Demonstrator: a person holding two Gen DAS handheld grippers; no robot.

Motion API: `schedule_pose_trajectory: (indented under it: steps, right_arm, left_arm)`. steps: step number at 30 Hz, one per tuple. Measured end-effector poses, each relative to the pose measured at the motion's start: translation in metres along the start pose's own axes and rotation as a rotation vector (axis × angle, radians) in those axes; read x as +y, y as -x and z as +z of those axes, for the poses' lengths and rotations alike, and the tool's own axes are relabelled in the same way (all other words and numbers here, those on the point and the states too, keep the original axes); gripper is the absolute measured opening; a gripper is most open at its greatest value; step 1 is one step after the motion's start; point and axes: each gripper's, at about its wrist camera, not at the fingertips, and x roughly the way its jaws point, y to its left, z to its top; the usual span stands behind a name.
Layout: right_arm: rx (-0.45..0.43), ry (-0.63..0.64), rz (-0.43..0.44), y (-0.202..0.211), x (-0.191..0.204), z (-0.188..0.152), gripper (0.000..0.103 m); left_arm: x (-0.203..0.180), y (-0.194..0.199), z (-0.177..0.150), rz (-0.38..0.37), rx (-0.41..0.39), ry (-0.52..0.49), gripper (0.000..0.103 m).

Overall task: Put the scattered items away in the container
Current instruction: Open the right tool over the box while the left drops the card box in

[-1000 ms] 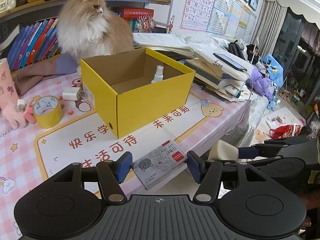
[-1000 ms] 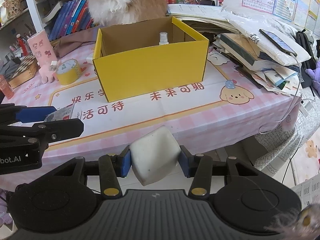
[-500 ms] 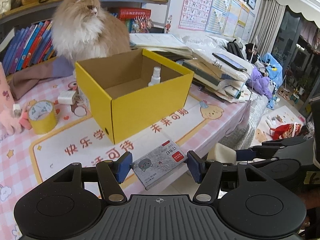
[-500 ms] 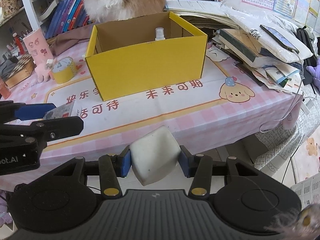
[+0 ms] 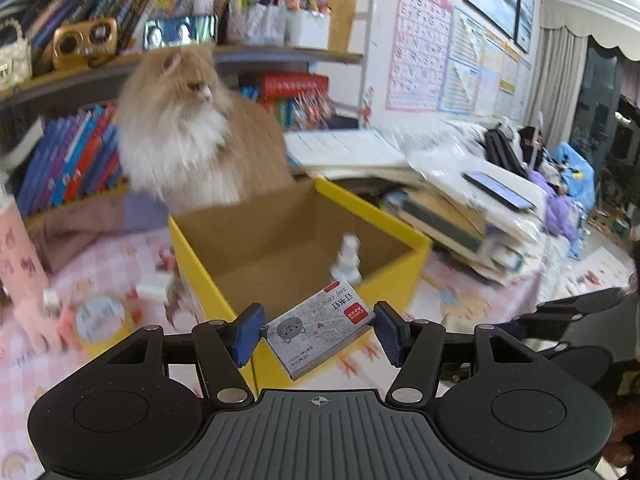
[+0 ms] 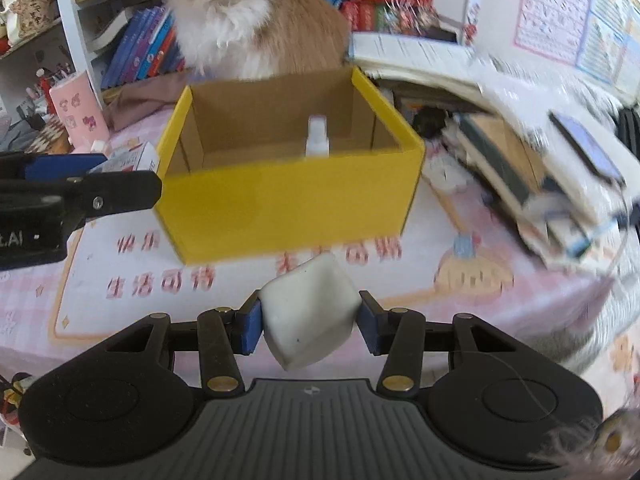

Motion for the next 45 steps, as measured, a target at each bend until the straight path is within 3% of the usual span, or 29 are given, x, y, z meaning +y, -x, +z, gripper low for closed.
schedule_pose_trajectory:
  steps: [8,15,26,33,42,45]
  right_arm:
    - [-0.096,0.071,0.043,-0.022,-0.019,0.069,0.046]
    - [-0.061,0.143,0.096,-0.064,-0.027,0.107,0.046]
    - [-0.029,0.254,0.140,-0.116,-0.018,0.144,0.046]
    - [-0.002,0.307,0.187,-0.142,0.005,0.163,0.046]
    - [0.130,0.335,0.264,-0.175,0.024,0.162,0.046]
    - [0.162,0.332,0.253,-0.183,0.023,0.158,0.048]
  left_arm:
    - [0.006,-0.045,0.027,0.084,0.023,-0.032,0.059]
    - [0.003,-0.083,0.031,0.121,0.098,-0.086,0.059]
    - [-0.007,-0.124,0.024,0.125,0.199,-0.117,0.060]
    - [-0.007,-0.132,0.023,0.116,0.219,-0.100,0.060]
    - [-0.005,-0.134,0.023,0.098,0.237,-0.062,0.062]
    - [-0.005,-0.134,0.023,0.117,0.237,-0.061,0.071]
